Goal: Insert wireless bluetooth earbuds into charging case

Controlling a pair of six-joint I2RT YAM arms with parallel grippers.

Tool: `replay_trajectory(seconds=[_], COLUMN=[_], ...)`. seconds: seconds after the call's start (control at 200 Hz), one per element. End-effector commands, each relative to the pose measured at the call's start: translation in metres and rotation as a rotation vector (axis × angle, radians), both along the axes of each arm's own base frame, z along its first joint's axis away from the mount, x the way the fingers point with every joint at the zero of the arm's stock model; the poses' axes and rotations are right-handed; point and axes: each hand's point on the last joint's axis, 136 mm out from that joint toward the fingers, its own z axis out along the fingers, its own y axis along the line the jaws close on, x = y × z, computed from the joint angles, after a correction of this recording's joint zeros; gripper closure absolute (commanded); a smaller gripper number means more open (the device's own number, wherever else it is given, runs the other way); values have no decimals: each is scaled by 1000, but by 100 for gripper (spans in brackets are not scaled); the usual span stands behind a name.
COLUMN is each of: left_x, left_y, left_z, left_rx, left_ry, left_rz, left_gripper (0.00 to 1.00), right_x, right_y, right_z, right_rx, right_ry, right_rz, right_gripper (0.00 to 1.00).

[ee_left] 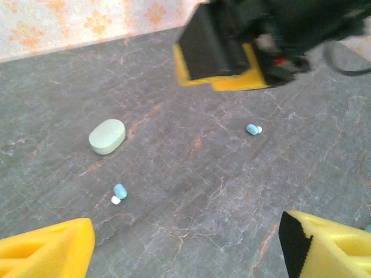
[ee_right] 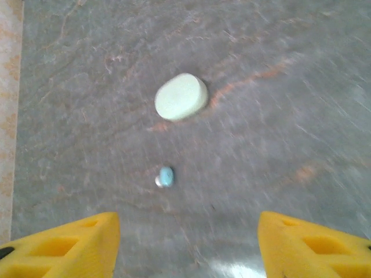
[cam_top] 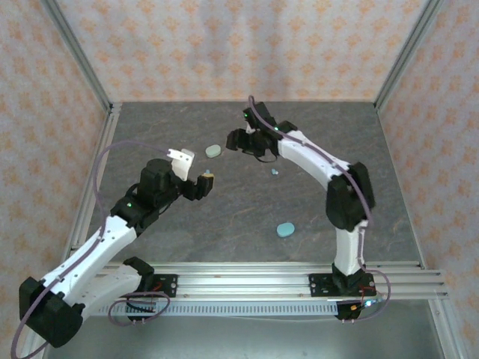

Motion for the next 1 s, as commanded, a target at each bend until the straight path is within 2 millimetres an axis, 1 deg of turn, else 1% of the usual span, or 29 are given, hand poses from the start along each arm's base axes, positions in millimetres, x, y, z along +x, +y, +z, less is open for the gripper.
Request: replay_trajectory(seconds=[0.0, 0.045, 0.135, 0.2, 0.275, 0.4, 0.465, 0.565, 0.59, 0.63, 0.72, 0.766, 0.871, 0.996], left_x=[0, -2, -7, -15, -26, -46, -56, -69, -71, -75, -84, -89, -98, -102], left_y=[-16, -25, -49, -70, -93, -122, -137, -157, -162, -169, -188, -199, -221, -240], left_z=[-6, -13, -25, -33, -46, -70, -76, -92, -97, -104, -117, -120, -130, -142], left_rx=[-8, 6, 47, 82, 121, 172, 209, 314, 344, 383, 413, 417, 445, 456], left_ry=[32, 41, 62, 75, 85, 98, 96, 99, 105, 116, 143, 143, 159, 196], left_rz=[-39, -61, -135, -212, -311, -450, -516, -583, -596, -617, -666, -694, -746, -777], left_gripper=[18, 18, 18, 19, 19, 18, 19, 18, 18, 18, 18, 18, 18, 19], right_x=[-31, -44, -70, -87, -104, -123, -131, -142, -145, -149, -157, -160, -168, -172], right_y=[-42, -56, -83, -103, -125, -153, -168, -191, -197, -204, -218, -224, -232, -238], right_z=[-29, -37, -53, -65, -73, -76, -75, -76, -80, -77, -81, -83, -87, -91], right_rx=[-101, -116, -165, -203, -232, -228, -233, -237, -241, -226, -204, -193, -177, -169], right_ry=[34, 46, 77, 97, 112, 97, 78, 68, 80, 72, 92, 101, 113, 120], right_rz=[-38, -57, -96, -132, -175, -239, -275, -338, -353, -376, -422, -437, -459, -473], right_gripper=[35, 35, 34, 33, 33, 32, 32, 31, 31, 30, 30, 29, 29, 29])
